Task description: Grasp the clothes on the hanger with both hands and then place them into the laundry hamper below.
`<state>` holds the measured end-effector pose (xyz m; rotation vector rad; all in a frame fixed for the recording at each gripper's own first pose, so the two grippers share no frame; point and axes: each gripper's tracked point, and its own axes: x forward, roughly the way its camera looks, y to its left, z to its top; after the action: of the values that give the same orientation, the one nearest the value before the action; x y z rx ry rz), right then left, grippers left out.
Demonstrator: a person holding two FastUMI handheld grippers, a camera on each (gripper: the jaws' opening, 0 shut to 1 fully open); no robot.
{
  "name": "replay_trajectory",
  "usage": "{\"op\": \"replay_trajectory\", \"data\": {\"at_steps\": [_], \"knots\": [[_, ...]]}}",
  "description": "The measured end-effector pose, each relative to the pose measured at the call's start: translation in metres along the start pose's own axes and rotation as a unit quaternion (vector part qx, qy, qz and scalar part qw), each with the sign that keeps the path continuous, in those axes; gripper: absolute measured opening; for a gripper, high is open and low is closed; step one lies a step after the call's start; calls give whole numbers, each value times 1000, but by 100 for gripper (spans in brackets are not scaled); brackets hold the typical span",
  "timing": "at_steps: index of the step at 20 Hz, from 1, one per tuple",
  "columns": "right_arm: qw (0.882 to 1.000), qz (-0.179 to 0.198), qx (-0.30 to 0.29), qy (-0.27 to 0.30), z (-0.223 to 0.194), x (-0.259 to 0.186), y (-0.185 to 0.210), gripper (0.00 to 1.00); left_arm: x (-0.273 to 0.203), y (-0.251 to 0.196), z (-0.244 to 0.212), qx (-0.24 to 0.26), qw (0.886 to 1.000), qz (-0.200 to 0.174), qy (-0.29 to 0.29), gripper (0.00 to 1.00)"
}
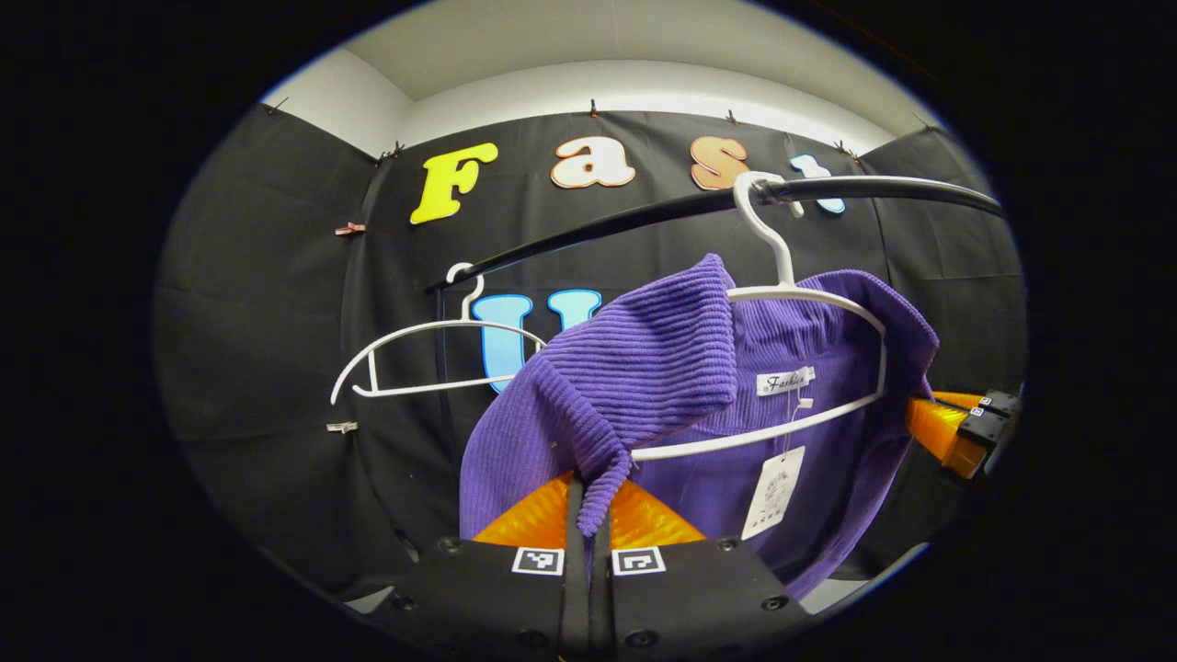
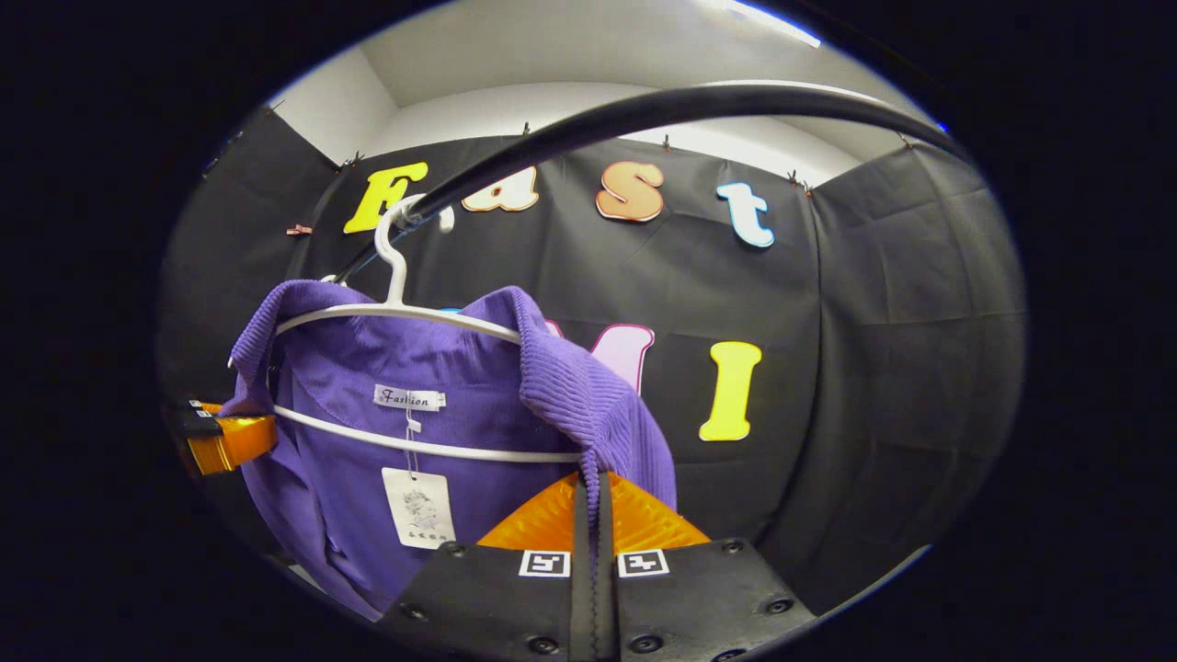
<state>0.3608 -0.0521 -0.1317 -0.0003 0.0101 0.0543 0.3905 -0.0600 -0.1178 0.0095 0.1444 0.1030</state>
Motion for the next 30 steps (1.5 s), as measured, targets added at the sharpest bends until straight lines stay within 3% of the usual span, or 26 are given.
{"op": "replay_trajectory", "data": {"at_steps": [2,5,9,11,12,17,24,25,30], "knots": [[1000,-9,-3,-13,8,0,-8,4,-3,1,6,1,1000,-2,-5,5],[997,-56,-32,-36,21,6,-40,0,-5,5,16,-5,1000,0,-14,5],[991,-104,-56,-63,38,23,-66,4,-5,7,22,-9,1000,0,-10,4],[989,-121,-65,-62,34,35,-72,8,-5,6,21,-9,1000,-1,-6,5],[987,-127,-72,-59,28,41,-75,4,-6,6,21,-10,1000,-1,-6,6],[984,-156,-69,-47,4,73,-95,4,-6,3,26,-18,1000,-7,0,6],[989,-140,-24,41,-77,68,-77,1,-4,14,21,-14,1000,0,11,5],[990,-134,-20,48,-84,63,-71,4,-5,16,21,-9,1000,3,10,5],[994,-79,0,81,-102,42,-34,4,-1,32,14,10,1000,10,18,5]]}}
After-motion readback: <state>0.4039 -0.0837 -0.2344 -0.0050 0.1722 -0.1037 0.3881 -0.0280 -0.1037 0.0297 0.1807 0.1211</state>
